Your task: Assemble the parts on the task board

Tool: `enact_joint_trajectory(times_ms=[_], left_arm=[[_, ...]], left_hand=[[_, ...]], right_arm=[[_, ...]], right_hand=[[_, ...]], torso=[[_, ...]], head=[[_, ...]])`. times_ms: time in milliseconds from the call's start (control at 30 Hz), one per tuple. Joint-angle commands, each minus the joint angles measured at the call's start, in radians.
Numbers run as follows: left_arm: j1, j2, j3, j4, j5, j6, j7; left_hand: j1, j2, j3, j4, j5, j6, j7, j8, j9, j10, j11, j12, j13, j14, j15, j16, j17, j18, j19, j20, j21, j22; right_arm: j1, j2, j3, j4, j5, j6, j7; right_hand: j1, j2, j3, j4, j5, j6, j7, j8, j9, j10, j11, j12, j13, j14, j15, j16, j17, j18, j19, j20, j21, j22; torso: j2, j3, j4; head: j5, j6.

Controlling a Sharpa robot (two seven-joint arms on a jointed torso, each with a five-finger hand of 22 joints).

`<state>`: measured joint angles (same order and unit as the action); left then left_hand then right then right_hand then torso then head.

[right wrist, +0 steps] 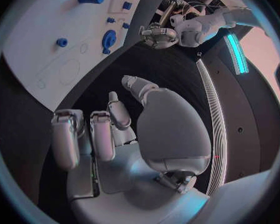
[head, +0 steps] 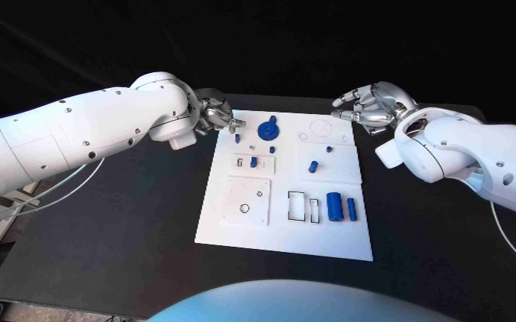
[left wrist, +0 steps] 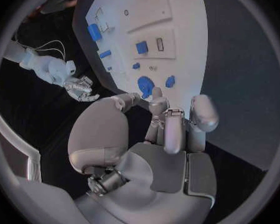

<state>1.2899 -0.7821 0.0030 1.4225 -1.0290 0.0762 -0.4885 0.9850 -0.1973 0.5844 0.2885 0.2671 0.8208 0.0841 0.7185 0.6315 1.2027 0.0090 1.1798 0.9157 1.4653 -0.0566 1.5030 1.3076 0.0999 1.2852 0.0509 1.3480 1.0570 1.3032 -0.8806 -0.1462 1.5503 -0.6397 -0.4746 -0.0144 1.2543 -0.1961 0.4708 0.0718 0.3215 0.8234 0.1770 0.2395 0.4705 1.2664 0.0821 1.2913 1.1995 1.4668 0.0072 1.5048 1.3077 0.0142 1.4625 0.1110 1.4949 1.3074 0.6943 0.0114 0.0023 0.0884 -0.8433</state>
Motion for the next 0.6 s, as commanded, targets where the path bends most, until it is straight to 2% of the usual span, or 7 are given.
enact_joint_trajectory(times_ms=[33, 167, 400, 600], left_arm=[[0.005, 0.019, 0.001, -0.029, 0.013, 0.054, 0.006], [0.007, 0.042, 0.0, -0.068, -0.002, 0.063, 0.006], [0.008, 0.081, -0.001, -0.135, -0.029, 0.104, 0.002], [0.008, 0.111, -0.007, -0.18, -0.04, 0.128, 0.0]], left_hand=[[0.01, 0.0, -0.013, 0.001, 0.001, -0.025, 0.011, -0.021, -0.011, -0.022, 0.011, -0.015, -0.023, 0.063, 0.013, -0.006, 0.121, 0.005, -0.012, 0.005, -0.009, -0.012], [0.015, 0.004, -0.021, 0.001, 0.002, -0.046, 0.024, -0.048, -0.028, -0.038, 0.022, -0.023, -0.038, 0.061, 0.023, -0.007, 0.118, 0.006, -0.015, 0.013, -0.013, -0.018], [0.005, 0.003, -0.039, 0.004, -0.002, -0.033, 0.025, -0.047, -0.034, -0.042, 0.024, -0.022, -0.041, 0.059, 0.026, -0.008, 0.116, 0.007, -0.016, 0.018, -0.014, -0.018], [0.004, 0.004, -0.04, 0.004, -0.002, -0.032, 0.025, -0.047, -0.034, -0.044, 0.024, -0.022, -0.043, 0.059, 0.026, -0.009, 0.115, 0.007, -0.017, 0.018, -0.015, -0.02]], right_arm=[[-0.001, 0.0, 0.0, 0.0, -0.001, 0.012, 0.003], [-0.001, 0.0, 0.0, 0.0, -0.001, 0.012, 0.003], [-0.001, 0.0, 0.0, 0.0, -0.001, 0.011, 0.003], [-0.001, 0.0, 0.0, 0.0, -0.001, 0.011, 0.003]], right_hand=[[-0.005, -0.003, 0.002, 0.002, 0.001, -0.005, -0.005, 0.003, 0.001, -0.007, 0.002, -0.007, -0.002, 0.062, 0.0, -0.006, 0.09, 0.012, 0.055, 0.0, -0.005, 0.181], [-0.003, -0.004, 0.003, 0.002, 0.001, -0.005, -0.005, 0.005, 0.001, -0.007, 0.002, -0.007, -0.002, 0.062, 0.0, -0.006, 0.089, 0.011, 0.056, 0.0, -0.004, 0.182], [-0.003, -0.004, 0.003, 0.002, 0.001, -0.005, -0.005, 0.005, 0.001, -0.007, 0.002, -0.007, -0.002, 0.062, 0.0, -0.006, 0.089, 0.011, 0.056, 0.0, -0.004, 0.182], [-0.003, -0.004, 0.003, 0.002, 0.001, -0.005, -0.005, 0.005, 0.001, -0.007, 0.002, -0.007, -0.002, 0.062, 0.0, -0.006, 0.089, 0.011, 0.056, 0.0, -0.004, 0.182]], torso=[[0.003, -0.0013, -0.0004], [0.003, -0.0013, -0.0003], [0.001, -0.0003, 0.0005], [0.002, -0.0017, -0.0008]], head=[[0.001, 0.006], [0.003, 0.008], [0.008, 0.011], [0.009, 0.01]])
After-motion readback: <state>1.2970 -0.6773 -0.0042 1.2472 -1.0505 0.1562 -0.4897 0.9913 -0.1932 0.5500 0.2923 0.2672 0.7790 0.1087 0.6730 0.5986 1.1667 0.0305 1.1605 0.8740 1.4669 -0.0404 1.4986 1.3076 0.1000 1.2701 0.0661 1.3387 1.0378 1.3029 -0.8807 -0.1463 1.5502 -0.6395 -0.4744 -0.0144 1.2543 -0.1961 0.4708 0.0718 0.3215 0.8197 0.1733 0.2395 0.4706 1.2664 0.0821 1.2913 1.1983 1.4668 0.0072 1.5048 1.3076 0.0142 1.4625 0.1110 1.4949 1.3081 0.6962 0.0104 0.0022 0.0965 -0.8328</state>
